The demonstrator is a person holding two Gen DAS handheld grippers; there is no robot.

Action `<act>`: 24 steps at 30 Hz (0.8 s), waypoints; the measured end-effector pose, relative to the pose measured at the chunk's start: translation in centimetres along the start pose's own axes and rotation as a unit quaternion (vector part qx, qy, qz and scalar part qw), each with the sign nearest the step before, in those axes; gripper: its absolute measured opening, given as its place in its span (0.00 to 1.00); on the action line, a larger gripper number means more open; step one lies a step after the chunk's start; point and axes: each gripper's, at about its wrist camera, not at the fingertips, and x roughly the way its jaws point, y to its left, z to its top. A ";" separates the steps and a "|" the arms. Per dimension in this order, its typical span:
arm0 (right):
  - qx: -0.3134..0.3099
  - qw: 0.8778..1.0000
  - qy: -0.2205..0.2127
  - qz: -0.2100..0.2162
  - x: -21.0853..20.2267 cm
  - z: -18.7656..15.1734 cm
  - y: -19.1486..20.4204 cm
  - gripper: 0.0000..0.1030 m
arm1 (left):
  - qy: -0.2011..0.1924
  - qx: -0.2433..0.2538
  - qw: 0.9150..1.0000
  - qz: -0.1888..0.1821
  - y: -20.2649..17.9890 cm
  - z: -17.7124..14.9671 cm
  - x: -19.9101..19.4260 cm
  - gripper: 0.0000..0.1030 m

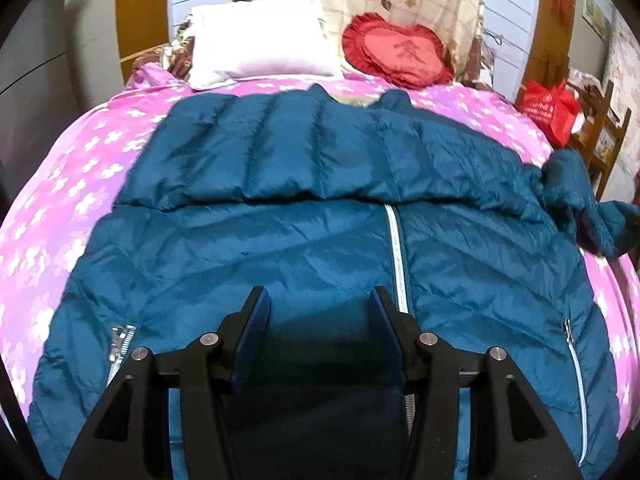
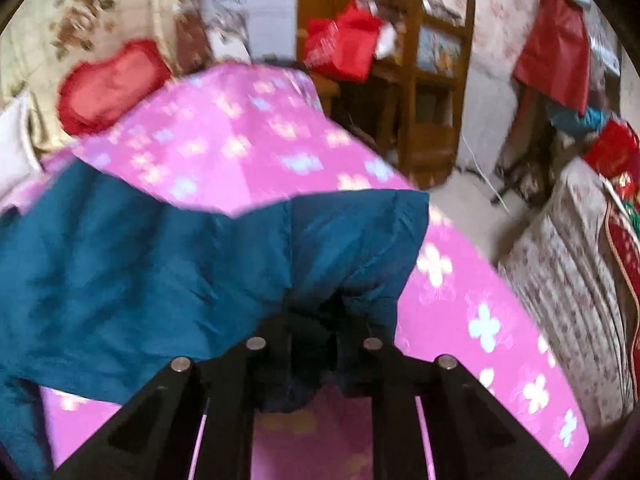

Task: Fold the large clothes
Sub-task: 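Lift the held sleeve up with the right tool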

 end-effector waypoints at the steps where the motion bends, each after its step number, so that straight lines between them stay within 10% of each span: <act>1: -0.002 1.000 -0.015 0.012 -1.7 0.7 0.7 0.15 | -0.001 -0.004 1.000 0.006 0.3 0.2 -0.2 0.32; 13: -0.164 0.966 -0.148 0.136 -18.6 4.6 17.9 0.15 | -0.022 -0.055 0.998 0.018 4.5 0.9 -1.5 0.32; 24: -0.264 0.918 -0.106 0.274 -21.2 1.1 39.3 0.14 | -0.026 -0.091 0.995 0.015 7.9 1.7 -1.2 0.32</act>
